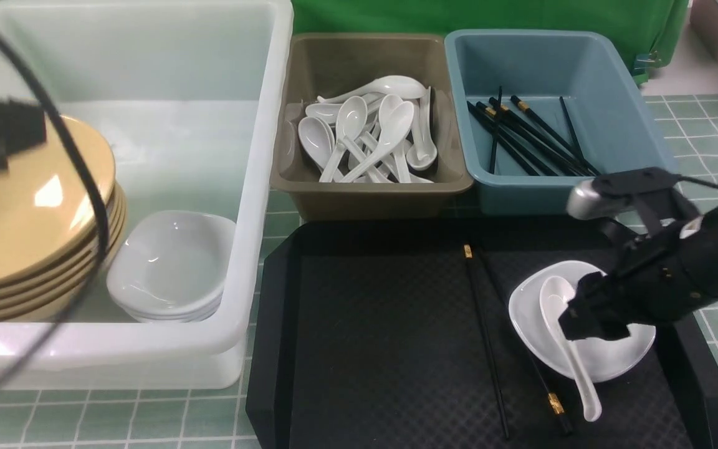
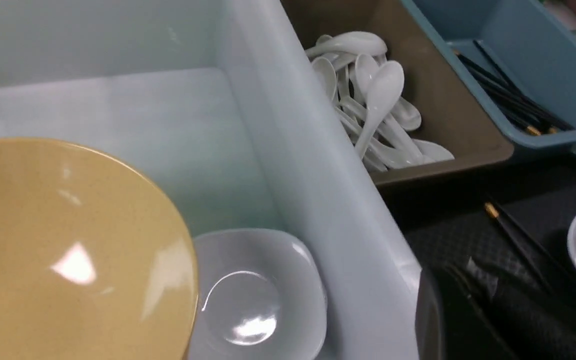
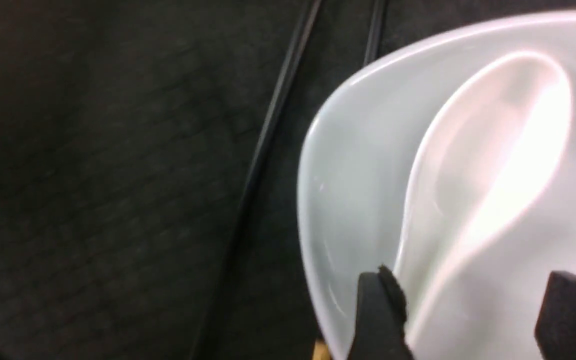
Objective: On blue table put chopsticks spoon bowls plates into blue grey white boxes.
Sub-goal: 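Reach down and grasp the white spoon resting in the bowl with the right gripper, then place the white spoon into the bin of spoons with the right gripper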
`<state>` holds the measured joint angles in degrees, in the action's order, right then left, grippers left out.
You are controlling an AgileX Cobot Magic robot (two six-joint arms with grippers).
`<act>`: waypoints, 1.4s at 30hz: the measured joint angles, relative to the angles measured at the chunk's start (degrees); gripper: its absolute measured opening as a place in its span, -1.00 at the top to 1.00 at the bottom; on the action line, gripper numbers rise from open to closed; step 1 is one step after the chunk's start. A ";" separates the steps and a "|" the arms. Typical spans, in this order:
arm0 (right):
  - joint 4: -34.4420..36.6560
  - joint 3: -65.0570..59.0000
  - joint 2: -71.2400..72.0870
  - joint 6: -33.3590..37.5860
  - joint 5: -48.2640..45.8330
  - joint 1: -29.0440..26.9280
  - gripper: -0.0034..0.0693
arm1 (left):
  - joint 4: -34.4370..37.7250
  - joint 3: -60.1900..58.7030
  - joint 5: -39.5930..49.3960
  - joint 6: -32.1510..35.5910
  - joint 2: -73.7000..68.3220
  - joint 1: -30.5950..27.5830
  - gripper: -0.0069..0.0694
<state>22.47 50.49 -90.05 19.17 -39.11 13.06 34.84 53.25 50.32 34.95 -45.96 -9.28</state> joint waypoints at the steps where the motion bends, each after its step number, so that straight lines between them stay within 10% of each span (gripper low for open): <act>1: 0.00 0.16 -1.20 -0.09 0.05 0.06 -0.33 | -1.28 -2.21 -1.65 0.28 2.02 0.30 0.81; 6: 0.00 0.17 -5.45 -0.74 0.19 0.12 -0.27 | -5.84 -10.82 -10.93 0.89 10.62 0.67 0.81; 11: 0.00 1.22 -6.08 0.82 -0.63 0.12 0.22 | -7.73 -21.45 -25.61 1.25 19.24 0.67 0.81; 19: 0.69 11.86 -2.67 2.16 -10.59 1.67 0.24 | -2.80 -30.77 -41.34 0.55 23.75 0.67 0.81; 34: 10.85 48.34 -23.88 19.76 26.39 17.29 0.24 | 0.15 -32.77 -44.02 0.17 24.00 0.67 0.81; 42: 10.90 65.44 -42.78 20.09 24.51 17.33 0.21 | 0.38 -33.10 -45.06 -0.08 24.00 0.67 0.81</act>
<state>33.37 115.93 -132.83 39.26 -14.60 30.39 35.22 20.14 5.26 34.88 -21.96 -8.61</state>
